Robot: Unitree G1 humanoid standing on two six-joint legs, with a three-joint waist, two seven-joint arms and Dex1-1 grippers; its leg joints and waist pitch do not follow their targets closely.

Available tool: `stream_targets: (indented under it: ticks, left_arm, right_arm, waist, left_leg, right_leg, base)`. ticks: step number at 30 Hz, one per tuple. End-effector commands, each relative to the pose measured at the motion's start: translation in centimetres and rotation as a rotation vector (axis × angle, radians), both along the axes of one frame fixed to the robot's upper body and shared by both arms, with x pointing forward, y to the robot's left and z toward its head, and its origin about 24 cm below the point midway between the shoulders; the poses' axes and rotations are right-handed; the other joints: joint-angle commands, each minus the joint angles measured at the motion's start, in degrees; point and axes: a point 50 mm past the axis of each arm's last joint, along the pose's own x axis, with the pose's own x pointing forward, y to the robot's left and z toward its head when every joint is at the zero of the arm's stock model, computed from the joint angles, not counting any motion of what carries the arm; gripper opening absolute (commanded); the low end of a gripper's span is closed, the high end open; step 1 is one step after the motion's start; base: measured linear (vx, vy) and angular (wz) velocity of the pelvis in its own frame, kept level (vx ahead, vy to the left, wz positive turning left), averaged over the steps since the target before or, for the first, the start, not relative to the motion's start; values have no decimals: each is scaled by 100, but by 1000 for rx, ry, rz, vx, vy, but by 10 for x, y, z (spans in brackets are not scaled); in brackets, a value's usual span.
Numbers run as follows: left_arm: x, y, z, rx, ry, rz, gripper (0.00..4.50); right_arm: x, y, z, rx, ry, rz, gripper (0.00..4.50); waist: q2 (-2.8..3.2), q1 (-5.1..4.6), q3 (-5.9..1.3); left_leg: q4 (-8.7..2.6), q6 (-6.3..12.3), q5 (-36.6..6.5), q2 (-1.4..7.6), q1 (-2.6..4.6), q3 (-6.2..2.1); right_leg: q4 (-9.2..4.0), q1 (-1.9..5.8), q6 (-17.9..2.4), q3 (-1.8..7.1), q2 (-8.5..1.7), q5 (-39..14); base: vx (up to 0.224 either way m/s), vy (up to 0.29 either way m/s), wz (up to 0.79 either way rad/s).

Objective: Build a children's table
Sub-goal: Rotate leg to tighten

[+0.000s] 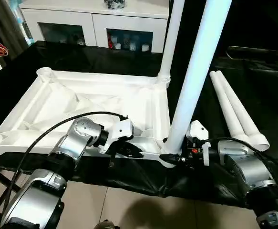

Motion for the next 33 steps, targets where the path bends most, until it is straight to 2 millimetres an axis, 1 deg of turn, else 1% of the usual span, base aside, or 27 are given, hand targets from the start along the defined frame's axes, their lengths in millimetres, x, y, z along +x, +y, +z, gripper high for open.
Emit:
stream_targets:
  ticks: [1,2,3,4,5,6,7,8,9,10,11,12,13,15,16,17,18,19,21,22,24,26,29,30,31,32,33]
  left_arm:
    - [11,-17,10,-44,-67,87,0]
    - [14,-22,11,-55,-73,118,0]
    - [17,-29,11,-68,-85,166,0]
    - [19,-32,11,-69,-91,187,0]
    - [20,-35,11,-72,-96,198,0]
    - [20,-36,11,-72,-97,200,0]
    - [21,-40,11,-73,-105,225,0]
    - [25,-51,12,-82,-123,286,0]
    - [27,-54,13,-85,-128,305,0]
    - [29,-61,14,-90,-139,345,0]
    - [29,-61,14,-90,-139,345,0]
    - [30,-63,14,-91,-144,361,0]
    - [31,-69,15,-98,-155,388,0]
    - [32,-77,15,-109,-166,424,0]
    - [31,-84,16,-116,-176,425,0]
    - [31,-84,16,-116,-176,425,0]
    - [30,-87,16,-119,-180,415,0]
    - [30,-89,15,-118,-184,406,0]
    - [29,-89,15,-115,-187,391,0]
    - [27,-87,14,-111,-187,366,0]
    - [25,-85,13,-111,-185,333,0]
    - [23,-79,11,-112,-177,298,0]
    - [21,-75,10,-109,-166,273,0]
    - [20,-70,9,-107,-161,251,0]
    - [19,-66,8,-103,-153,232,0]
    - [18,-61,7,-97,-147,217,0]
    - [18,-60,7,-94,-146,210,0]
  right_arm:
    - [5,18,-6,-5,-11,-49,275]
    - [11,19,-10,-19,-24,-132,275]
    - [20,21,-14,-28,-34,-257,275]
    - [23,22,-15,-27,-33,-303,275]
    - [26,23,-16,-20,-33,-346,275]
    - [26,23,-16,-19,-33,-354,275]
    - [30,26,-17,-2,-25,-413,275]
    - [37,33,-17,24,-12,-521,274]
    - [38,34,-18,25,-10,-553,274]
    - [42,38,-19,22,-4,-612,274]
    - [42,38,-19,22,-4,-612,274]
    - [43,40,-19,19,-1,-633,274]
    - [46,42,-21,16,14,-695,274]
    - [50,48,-24,24,44,-780,274]
    - [52,54,-22,12,4,-784,274]
    - [52,54,-22,12,4,-784,274]
    - [53,56,-21,2,-17,-772,330]
    - [54,59,-21,-7,-34,-767,344]
    - [54,60,-20,-2,-39,-752,350]
    - [54,60,-18,1,-52,-729,365]
    - [55,56,-16,-9,-83,-705,388]
    - [56,50,-13,-16,-113,-662,393]
    - [54,46,-12,-15,-129,-605,393]
    - [52,43,-11,-19,-145,-550,393]
    - [49,39,-10,-26,-160,-488,393]
    - [47,35,-9,-36,-173,-436,393]
    - [46,34,-9,-41,-178,-416,393]
  waist:
    - [-42,-54,-345]
    - [-66,-67,-337]
    - [-64,-95,-331]
    - [-57,-144,-331]
    - [-58,-170,-335]
    - [-52,-197,-344]
    - [-49,-200,-345]
    - [-48,-202,-353]
    - [-42,-224,-358]
    - [-39,-225,-376]
    - [-39,-227,-378]
    - [-43,-218,-384]
    - [-26,-216,-397]
    - [-24,-226,-398]
    - [-13,-220,-394]
    - [-13,-224,-389]
    - [-17,-217,-385]
    - [-8,-217,-382]
    - [-15,-230,-375]
    - [2,-227,-373]
    - [-6,-226,-375]
    - [-8,-237,-381]
    - [-13,-228,-387]
    - [19,-226,-380]
    - [8,-221,-379]
    - [-12,-210,-379]
    - [-3,-205,-379]
  left_leg:
    - [-397,223,-1119,513,95,-260]
    - [-402,203,-1168,505,101,-262]
    - [-402,156,-1199,484,87,-275]
    - [-406,92,-1218,488,104,-284]
    - [-410,82,-1246,489,107,-292]
    - [-404,93,-1258,494,110,-290]
    - [-403,128,-1232,501,101,-284]
    - [-401,148,-1205,495,103,-278]
    - [-406,131,-1117,498,98,-273]
    - [-397,118,-1028,498,90,-279]
    - [-391,134,-986,492,97,-265]
    - [-382,183,-906,489,76,-257]
    - [-382,227,-806,495,64,-254]
    - [-384,222,-783,501,69,-253]
    - [-381,211,-811,494,69,-252]
    - [-380,205,-845,493,63,-250]
    - [-381,227,-899,486,69,-244]
    - [-387,237,-923,489,66,-250]
    - [-390,235,-971,490,63,-250]
    - [-396,249,-1020,493,71,-257]
    - [-394,252,-1023,492,67,-258]
    - [-393,279,-975,498,58,-256]
    - [-381,370,-880,498,47,-247]
    - [-376,393,-885,493,47,-242]
    - [-378,402,-904,497,47,-245]
    - [-369,451,-898,493,28,-238]
    - [-372,480,-875,505,32,-241]
  right_leg:
    - [-513,214,-608,427,-754,-2395]
    - [-538,216,-583,421,-757,-2520]
    - [-557,234,-514,411,-766,-2726]
    - [-571,212,-499,412,-764,-2791]
    - [-574,217,-505,405,-765,-2793]
    - [-574,216,-517,418,-765,-2699]
    - [-558,217,-544,441,-769,-2560]
    - [-543,216,-572,444,-760,-2468]
    - [-515,205,-654,455,-746,-2259]
    - [-485,232,-717,453,-758,-2088]
    - [-483,220,-747,458,-750,-2002]
    - [-459,249,-799,464,-760,-1825]
    - [-426,249,-842,471,-752,-1605]
    - [-410,246,-915,470,-751,-1460]
    - [-417,253,-936,465,-760,-1481]
    - [-424,252,-935,467,-763,-1503]
    - [-441,260,-907,465,-763,-1560]
    - [-437,259,-886,464,-757,-1595]
    - [-442,257,-876,461,-750,-1652]
    - [-459,265,-840,464,-757,-1728]
    - [-460,264,-826,462,-753,-1736]
    - [-434,271,-861,469,-752,-1600]
    - [-408,286,-942,469,-757,-1396]
    - [-413,281,-955,472,-756,-1405]
    - [-419,289,-948,464,-756,-1427]
    - [-411,301,-925,464,-750,-1437]
    - [-410,296,-920,459,-745,-1439]
  base:
    - [0,0,0]
    - [0,0,0]
    - [0,0,0]
    - [0,0,0]
    - [0,0,0]
    - [0,0,0]
    - [0,0,0]
    - [0,0,0]
    - [0,0,0]
    - [0,0,0]
    - [0,0,0]
    - [0,0,0]
    - [0,0,0]
    - [0,0,0]
    - [0,0,0]
    - [0,0,0]
    - [0,0,0]
    - [0,0,0]
    - [0,0,0]
    - [0,0,0]
    - [0,0,0]
    - [0,0,0]
    - [0,0,0]
    - [0,0,0]
    - [0,0,0]
    - [0,0,0]
    - [0,0,0]
